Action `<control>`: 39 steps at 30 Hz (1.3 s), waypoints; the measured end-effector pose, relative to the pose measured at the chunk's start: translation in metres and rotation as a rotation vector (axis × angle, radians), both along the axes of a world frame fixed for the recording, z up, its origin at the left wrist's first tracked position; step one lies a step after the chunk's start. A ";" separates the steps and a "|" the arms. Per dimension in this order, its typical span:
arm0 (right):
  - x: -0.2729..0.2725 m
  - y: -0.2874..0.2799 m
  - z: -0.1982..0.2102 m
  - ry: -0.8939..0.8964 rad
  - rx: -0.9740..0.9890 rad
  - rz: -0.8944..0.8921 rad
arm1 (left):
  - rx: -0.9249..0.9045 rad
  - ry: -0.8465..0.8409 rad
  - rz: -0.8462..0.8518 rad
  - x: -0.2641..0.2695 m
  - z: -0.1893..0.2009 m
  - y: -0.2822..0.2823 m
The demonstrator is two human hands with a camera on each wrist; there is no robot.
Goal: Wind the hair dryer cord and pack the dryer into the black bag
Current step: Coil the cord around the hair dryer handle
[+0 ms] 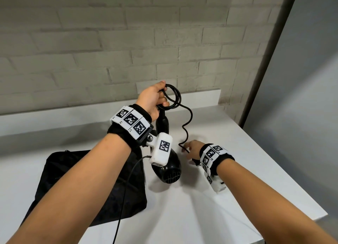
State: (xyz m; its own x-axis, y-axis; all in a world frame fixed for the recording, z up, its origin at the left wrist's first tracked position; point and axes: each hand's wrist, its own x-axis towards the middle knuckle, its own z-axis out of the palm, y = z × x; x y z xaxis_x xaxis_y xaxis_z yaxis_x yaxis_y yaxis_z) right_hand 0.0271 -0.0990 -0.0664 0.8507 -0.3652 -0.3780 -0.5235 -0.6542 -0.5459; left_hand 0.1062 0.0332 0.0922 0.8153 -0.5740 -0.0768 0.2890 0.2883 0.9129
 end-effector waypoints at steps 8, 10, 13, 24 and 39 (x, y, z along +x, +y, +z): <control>0.005 -0.028 -0.016 -0.192 0.050 -0.216 | -0.073 0.049 0.004 0.000 0.007 0.001; 0.009 -0.030 0.009 -0.546 0.239 -0.379 | -0.061 0.057 -0.002 -0.001 0.004 -0.001; 0.015 -0.023 0.067 -1.032 0.556 -0.452 | -0.022 0.058 0.006 -0.004 -0.002 -0.006; 0.013 0.012 0.123 -1.336 0.665 -0.161 | 0.091 -0.019 0.007 -0.011 -0.006 -0.018; 0.018 0.016 0.111 -0.966 0.551 0.004 | 0.141 -0.062 -0.068 -0.027 -0.006 -0.021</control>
